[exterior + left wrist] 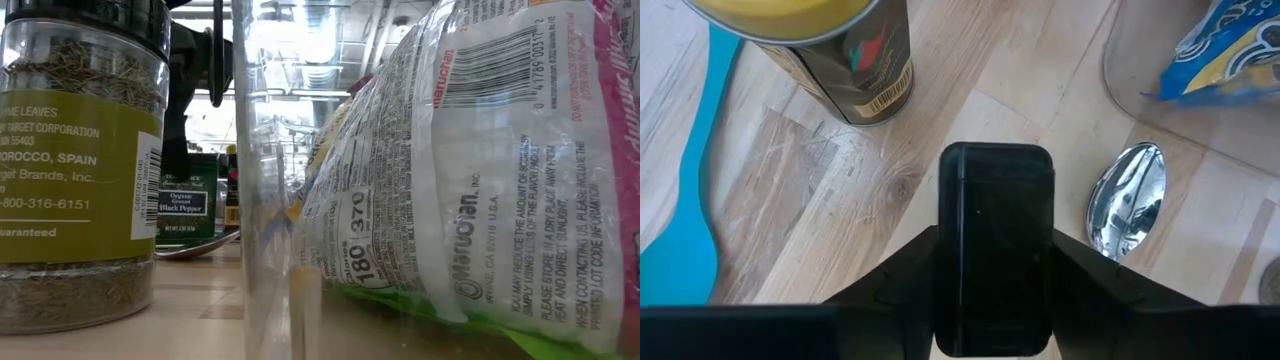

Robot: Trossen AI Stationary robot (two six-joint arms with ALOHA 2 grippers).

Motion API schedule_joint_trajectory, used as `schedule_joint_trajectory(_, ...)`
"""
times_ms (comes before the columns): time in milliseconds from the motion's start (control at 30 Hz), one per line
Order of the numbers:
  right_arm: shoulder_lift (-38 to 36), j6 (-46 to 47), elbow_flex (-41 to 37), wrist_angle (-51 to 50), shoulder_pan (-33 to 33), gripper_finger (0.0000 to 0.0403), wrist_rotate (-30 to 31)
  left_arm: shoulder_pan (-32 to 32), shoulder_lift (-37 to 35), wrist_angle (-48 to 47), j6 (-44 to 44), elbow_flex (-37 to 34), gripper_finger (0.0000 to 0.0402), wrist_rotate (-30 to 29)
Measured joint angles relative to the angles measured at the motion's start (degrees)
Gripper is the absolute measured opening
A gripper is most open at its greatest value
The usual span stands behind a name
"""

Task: Pick & Place Food Item
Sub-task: Put the green seasoning bottle into the top transparent bin

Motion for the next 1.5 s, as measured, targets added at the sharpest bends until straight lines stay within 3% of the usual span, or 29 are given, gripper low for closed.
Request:
schedule_joint_trajectory(167, 0.0, -0.02, 0.0, 0.01, 0.0, 0.0001, 0.0, 0.0, 0.0, -0.01, 0.0, 0.02, 0.0131, -0.02)
schedule_joint_trajectory(367, -0.01, -0.02, 0.0, 0.0, 0.0, 0.0001, 0.0, 0.0, 0.0, 0.0, -0.02, 0.02, 0.0144, -0.02)
schedule_joint_trajectory(600, -0.02, -0.02, 0.0, 0.0, 0.0, 0.0001, 0.0, 0.0, 0.0, 0.02, -0.04, 0.04, 0.0127, -0.03)
schedule_joint_trajectory(1500, -0.02, -0.26, 0.0, 0.01, -0.02, 0.0001, 0.03, 0.0, 0.07, 5.25, -0.48, 0.04, 0.0131, -0.77)
